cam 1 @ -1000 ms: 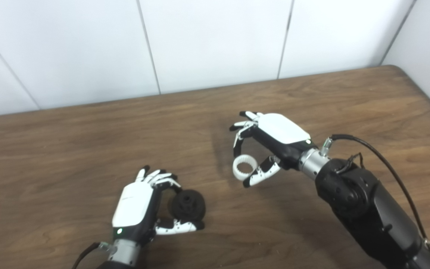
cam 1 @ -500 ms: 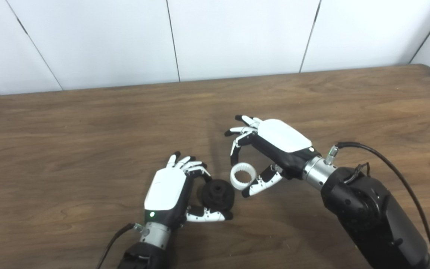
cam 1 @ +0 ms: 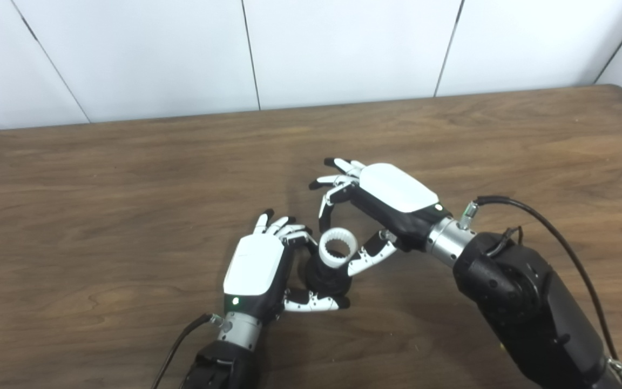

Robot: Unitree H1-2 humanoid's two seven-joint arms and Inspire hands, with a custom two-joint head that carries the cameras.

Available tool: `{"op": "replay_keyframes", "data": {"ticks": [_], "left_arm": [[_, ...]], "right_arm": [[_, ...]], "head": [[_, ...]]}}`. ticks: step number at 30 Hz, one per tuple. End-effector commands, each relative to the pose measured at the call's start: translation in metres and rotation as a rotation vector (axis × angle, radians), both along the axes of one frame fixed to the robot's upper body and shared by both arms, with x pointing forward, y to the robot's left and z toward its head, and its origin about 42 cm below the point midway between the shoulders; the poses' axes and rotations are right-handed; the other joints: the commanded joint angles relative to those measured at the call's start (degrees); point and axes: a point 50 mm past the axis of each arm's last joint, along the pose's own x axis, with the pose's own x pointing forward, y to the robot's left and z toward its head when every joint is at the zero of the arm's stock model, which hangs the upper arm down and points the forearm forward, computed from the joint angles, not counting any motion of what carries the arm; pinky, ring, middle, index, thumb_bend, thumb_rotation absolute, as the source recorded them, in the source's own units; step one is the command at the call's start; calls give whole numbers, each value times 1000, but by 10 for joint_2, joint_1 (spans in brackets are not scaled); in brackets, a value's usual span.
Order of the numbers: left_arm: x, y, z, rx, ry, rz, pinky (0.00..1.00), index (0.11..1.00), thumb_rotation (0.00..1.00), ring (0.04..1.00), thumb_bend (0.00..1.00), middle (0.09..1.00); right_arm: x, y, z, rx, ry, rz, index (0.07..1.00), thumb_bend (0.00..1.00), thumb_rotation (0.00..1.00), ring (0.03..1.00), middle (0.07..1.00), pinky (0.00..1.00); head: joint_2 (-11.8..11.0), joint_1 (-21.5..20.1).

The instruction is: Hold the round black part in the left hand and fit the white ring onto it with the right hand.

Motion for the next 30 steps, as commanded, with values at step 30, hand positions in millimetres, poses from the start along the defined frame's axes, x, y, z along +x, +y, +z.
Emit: {"op": "replay_keyframes", "data": {"ticks": [30], "left_arm": [[-2,-2,-2,36,34,-20,1000,484,58,877,525,759]], "right_arm": [[0,3,2,-18,-22,44,486,515,139,996,847,1000]], "head": [[12,-2]]}}
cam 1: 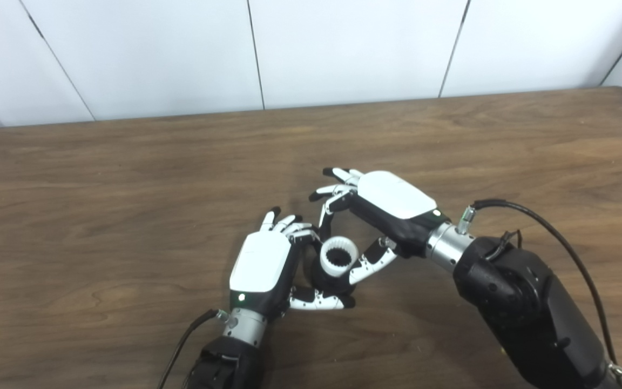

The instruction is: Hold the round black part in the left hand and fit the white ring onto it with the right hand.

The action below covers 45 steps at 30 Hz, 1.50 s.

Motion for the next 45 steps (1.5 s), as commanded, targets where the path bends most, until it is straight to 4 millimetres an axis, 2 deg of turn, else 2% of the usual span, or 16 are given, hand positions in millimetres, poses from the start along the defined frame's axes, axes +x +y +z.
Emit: {"op": "replay_keyframes", "data": {"ticks": [1,15,31,45], "left_arm": [[-4,0,-4,31,33,-13,1000,484,58,879,525,760],[-3,-2,-2,28,30,-17,1000,484,58,876,525,760],[-3,-4,-2,28,22,-16,1000,484,59,876,525,762],[-4,-3,0,27,28,-15,1000,483,58,876,525,759]], "right_arm": [[3,2,10,10,-60,18,487,515,139,998,848,1000],[4,3,1,12,-38,4,487,514,140,1000,854,1000],[3,9,-1,28,-49,11,486,515,140,1000,848,1000],[3,6,-5,16,-33,-5,486,516,140,1000,851,1000]], "head": [[0,0],[-1,-2],[1,0],[5,1]]}}
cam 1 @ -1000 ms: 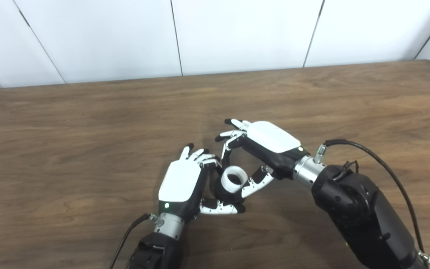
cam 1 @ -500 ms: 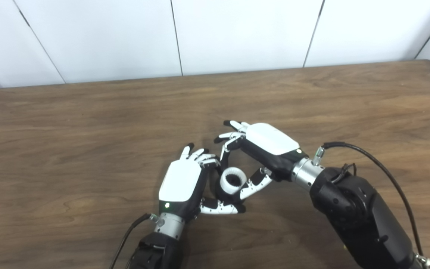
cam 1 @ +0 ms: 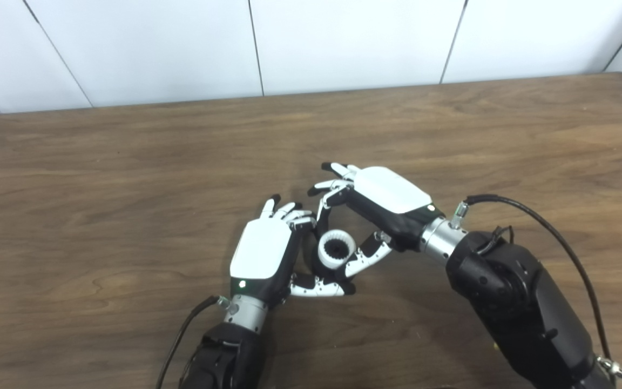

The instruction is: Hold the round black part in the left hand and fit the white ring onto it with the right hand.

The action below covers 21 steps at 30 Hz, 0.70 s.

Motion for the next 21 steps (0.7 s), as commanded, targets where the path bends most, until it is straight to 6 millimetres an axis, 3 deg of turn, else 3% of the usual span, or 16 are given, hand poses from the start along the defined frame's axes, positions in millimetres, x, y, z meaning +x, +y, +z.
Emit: {"op": "replay_keyframes", "data": {"ticks": [1,21], "left_arm": [[-3,-2,-2,23,22,-22,1000,484,59,877,525,760],[-2,-3,-1,15,25,-22,1000,483,58,879,525,757]], "right_arm": [[3,1,7,15,-47,4,486,516,140,1000,851,1000],[5,-3,4,12,-30,-8,486,516,140,996,854,1000]], "head": [[0,1],[1,-1]]}}
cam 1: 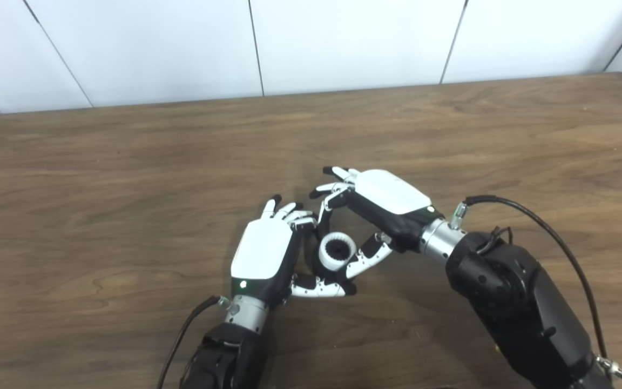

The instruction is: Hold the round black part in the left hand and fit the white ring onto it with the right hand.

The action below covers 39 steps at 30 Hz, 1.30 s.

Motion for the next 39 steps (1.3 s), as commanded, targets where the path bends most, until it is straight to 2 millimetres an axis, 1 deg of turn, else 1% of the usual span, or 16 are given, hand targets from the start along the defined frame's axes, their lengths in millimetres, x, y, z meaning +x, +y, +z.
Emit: {"op": "replay_keyframes", "data": {"ticks": [1,9,17,18,19,20,23,26,30,39], "left_arm": [[-2,-2,-1,16,22,-20,1000,483,58,879,525,757],[-2,-3,-1,22,18,-18,1000,483,59,874,525,756],[-2,-2,-1,19,21,-18,1000,484,59,876,525,758],[-2,-2,-1,18,20,-18,1000,484,59,876,525,757],[-2,-2,-1,18,20,-18,1000,484,59,874,525,756],[-2,-2,-2,19,21,-18,1000,484,59,874,525,756],[-2,-2,-1,18,31,-16,1000,484,59,877,525,760],[-2,-1,-1,18,31,-18,1000,484,58,878,525,760],[-2,-1,-1,19,31,-19,1000,484,58,881,525,760],[-2,0,-1,16,27,-17,1000,483,58,881,525,760]], "right_arm": [[2,0,10,12,-53,0,487,516,140,997,855,1000],[2,0,12,17,-53,-10,492,517,150,999,858,1000],[4,-3,16,0,-52,-18,495,522,161,1000,887,1000],[4,-3,16,-4,-52,-17,561,710,242,1000,892,1000],[4,-3,16,-5,-51,-16,601,819,291,1000,899,1000],[4,-3,16,-5,-50,-17,630,895,321,1000,905,1000],[4,-3,16,-10,-47,-18,664,974,326,1000,918,1000],[4,-3,16,-14,-45,-19,674,998,309,1000,924,1000],[4,-3,15,-14,-45,-22,660,999,290,1000,924,1000],[4,-4,15,-9,-45,-30,616,958,268,1000,919,1000]], "head": [[1,-1],[1,-1],[1,-1],[1,-1],[2,-4],[2,-4],[2,-4],[2,-4],[3,-4],[3,-5]]}}
